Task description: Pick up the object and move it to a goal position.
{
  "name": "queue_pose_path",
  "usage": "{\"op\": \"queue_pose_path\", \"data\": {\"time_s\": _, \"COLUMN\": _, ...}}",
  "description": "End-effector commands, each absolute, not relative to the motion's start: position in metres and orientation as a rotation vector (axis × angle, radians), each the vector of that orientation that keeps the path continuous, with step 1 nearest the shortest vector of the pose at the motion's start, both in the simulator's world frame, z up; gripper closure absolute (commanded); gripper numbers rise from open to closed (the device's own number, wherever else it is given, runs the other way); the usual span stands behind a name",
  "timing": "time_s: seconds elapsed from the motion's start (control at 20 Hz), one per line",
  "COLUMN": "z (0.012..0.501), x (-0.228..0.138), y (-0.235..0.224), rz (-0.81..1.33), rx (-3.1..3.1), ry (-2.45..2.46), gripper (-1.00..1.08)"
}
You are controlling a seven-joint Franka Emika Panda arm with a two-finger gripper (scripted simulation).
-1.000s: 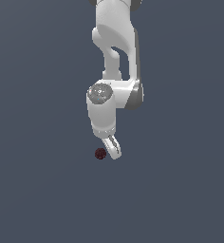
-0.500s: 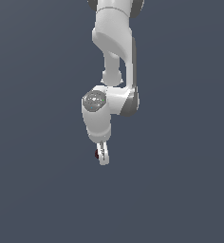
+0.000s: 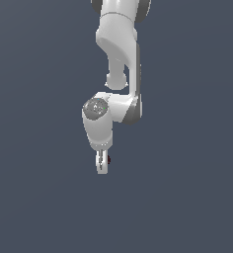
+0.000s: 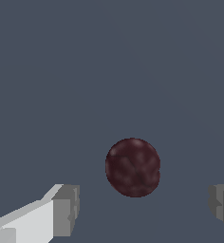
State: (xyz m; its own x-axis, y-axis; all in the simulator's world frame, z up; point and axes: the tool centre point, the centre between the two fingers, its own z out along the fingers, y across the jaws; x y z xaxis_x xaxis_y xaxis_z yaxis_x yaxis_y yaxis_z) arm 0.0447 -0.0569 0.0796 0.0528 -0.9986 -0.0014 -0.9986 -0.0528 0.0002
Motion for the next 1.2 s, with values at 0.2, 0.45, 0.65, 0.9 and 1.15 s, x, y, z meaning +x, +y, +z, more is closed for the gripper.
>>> {"op": "queue_pose_path", "data": {"time_s": 0.2, "z": 0.078, "x": 0.045, "y": -0.058, "rz": 0.001, "rx": -2.264, "ry": 2.178, "gripper": -0.92}}
{"op": "queue_pose_path", "data": {"time_s": 0.45, "z": 0.064, "x": 0.045, "y": -0.058, "rz": 0.001, "rx": -2.262, "ry": 2.18, "gripper": -0.92}}
{"op": "queue_pose_path", "data": {"time_s": 0.65, "z": 0.042, "x": 0.044, "y": -0.058, "rz": 0.001, "rx": -2.259, "ry": 2.183, "gripper": -0.92}}
{"op": "queue_pose_path", "data": {"time_s": 0.9, "z": 0.029, "x": 0.045, "y": -0.058, "rz": 0.001, "rx": -2.258, "ry": 2.184, "gripper": -0.92}}
{"op": "queue_pose_path", "data": {"time_s": 1.15, "z": 0.028, "x": 0.045, "y": -0.058, "rz": 0.001, "rx": -2.258, "ry": 2.184, "gripper": 1.08}}
